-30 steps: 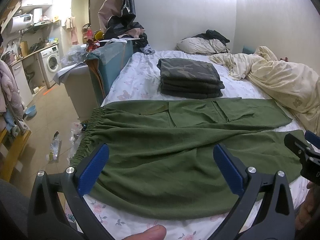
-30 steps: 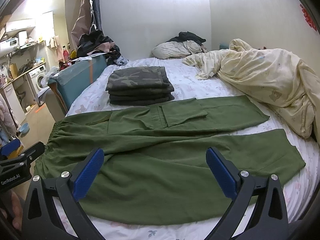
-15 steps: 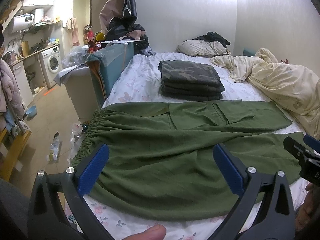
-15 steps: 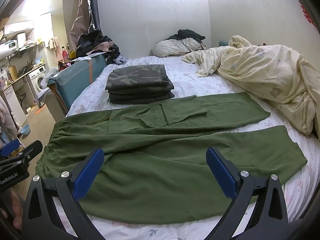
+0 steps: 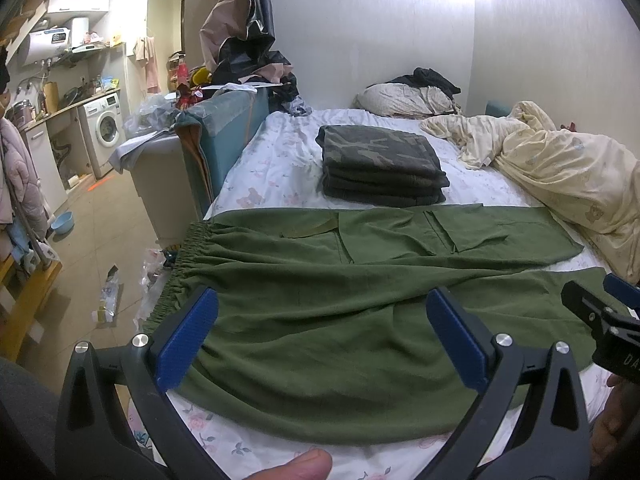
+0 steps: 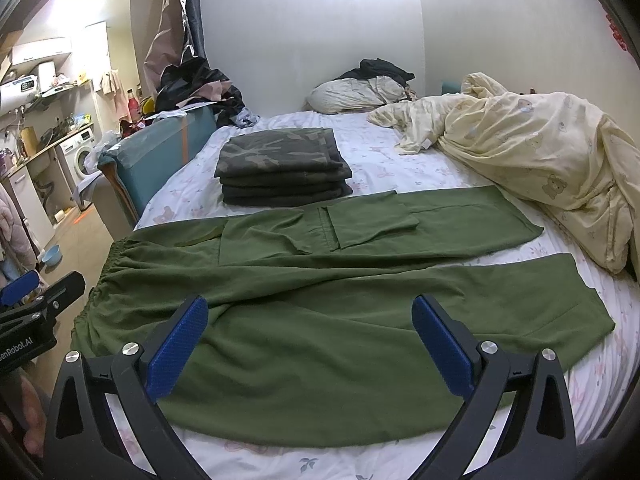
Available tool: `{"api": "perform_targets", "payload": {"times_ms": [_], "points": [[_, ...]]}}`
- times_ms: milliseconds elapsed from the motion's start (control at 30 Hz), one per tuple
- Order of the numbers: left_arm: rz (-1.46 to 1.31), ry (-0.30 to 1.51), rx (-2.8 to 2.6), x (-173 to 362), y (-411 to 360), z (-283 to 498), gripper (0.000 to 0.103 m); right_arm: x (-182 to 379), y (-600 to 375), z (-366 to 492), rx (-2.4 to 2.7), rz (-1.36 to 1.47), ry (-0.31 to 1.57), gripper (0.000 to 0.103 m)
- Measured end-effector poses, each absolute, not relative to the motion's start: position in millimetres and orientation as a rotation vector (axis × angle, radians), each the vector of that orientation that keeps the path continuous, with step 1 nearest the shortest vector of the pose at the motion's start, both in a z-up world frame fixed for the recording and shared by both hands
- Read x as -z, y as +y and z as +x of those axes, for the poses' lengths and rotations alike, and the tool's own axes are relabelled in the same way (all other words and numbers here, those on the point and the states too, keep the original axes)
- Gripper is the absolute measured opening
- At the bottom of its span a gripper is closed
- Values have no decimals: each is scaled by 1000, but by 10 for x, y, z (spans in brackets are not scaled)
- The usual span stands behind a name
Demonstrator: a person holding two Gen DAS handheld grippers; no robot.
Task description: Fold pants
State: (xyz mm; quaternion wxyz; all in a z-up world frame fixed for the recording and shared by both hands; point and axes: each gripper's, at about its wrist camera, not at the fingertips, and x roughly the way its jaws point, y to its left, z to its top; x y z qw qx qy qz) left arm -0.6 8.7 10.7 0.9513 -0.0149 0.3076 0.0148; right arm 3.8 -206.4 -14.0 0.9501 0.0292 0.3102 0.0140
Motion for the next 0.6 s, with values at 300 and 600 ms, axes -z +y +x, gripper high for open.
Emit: {"api": "perform_targets", "payload": {"times_ms": [300,600], "points": [[-31,627,-29,-97,80,-6,102,144,-2059,37,-27,59,632,103],[-34,626,-25,-94,77,-5,102,152,-2049,35,-28,58,634,103]]}}
